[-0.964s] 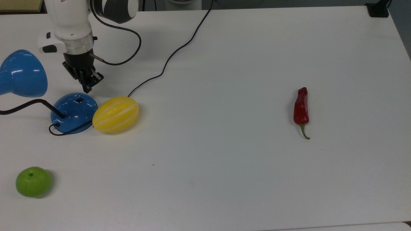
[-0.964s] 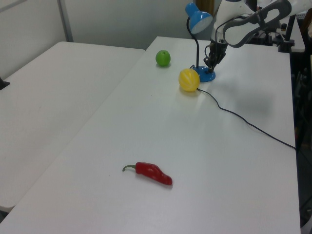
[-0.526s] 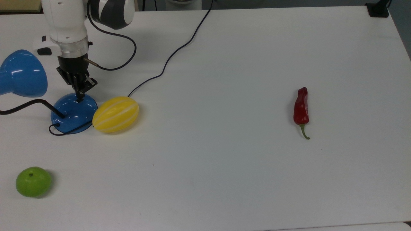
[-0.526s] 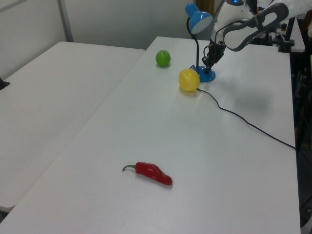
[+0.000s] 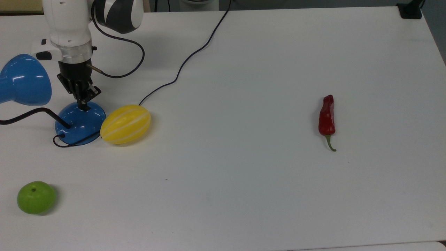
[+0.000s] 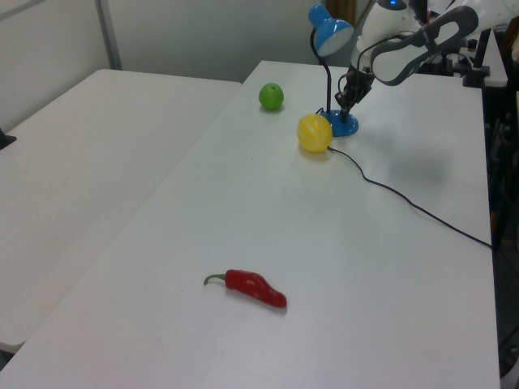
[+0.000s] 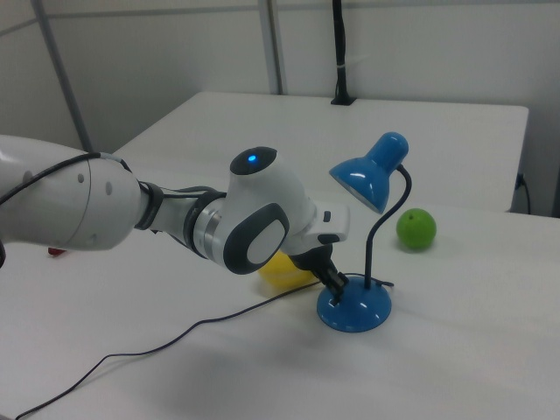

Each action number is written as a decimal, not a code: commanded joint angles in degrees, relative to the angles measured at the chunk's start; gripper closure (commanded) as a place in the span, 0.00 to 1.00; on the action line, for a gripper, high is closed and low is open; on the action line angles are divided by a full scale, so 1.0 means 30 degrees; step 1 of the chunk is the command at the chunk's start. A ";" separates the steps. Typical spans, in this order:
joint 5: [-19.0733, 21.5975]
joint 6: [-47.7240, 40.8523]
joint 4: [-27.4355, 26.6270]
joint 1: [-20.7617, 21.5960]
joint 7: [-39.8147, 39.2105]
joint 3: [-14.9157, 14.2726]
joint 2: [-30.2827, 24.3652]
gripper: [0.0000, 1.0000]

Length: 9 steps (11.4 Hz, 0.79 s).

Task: Turn on desk lamp
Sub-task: 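Press down on the switch on the lamp base with the gripper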

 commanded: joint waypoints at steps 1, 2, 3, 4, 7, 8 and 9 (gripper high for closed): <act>-0.0431 0.0691 0.0390 0.0100 0.0471 -0.0191 0.0513 1.00; -0.0460 0.0691 0.0390 0.0100 0.0442 -0.0191 0.0629 1.00; -0.0635 0.0662 0.0361 0.0100 0.0442 -0.0191 0.0630 1.00; -0.0752 0.0661 0.0361 0.0100 0.0442 -0.0191 0.0630 1.00; -0.0754 0.0545 0.0332 0.0129 0.0471 -0.0191 0.0572 1.00; -0.0754 0.0544 0.0360 0.0129 0.0471 -0.0191 0.0572 1.00; -0.0754 0.0544 0.0361 0.0100 0.0471 -0.0191 0.0601 1.00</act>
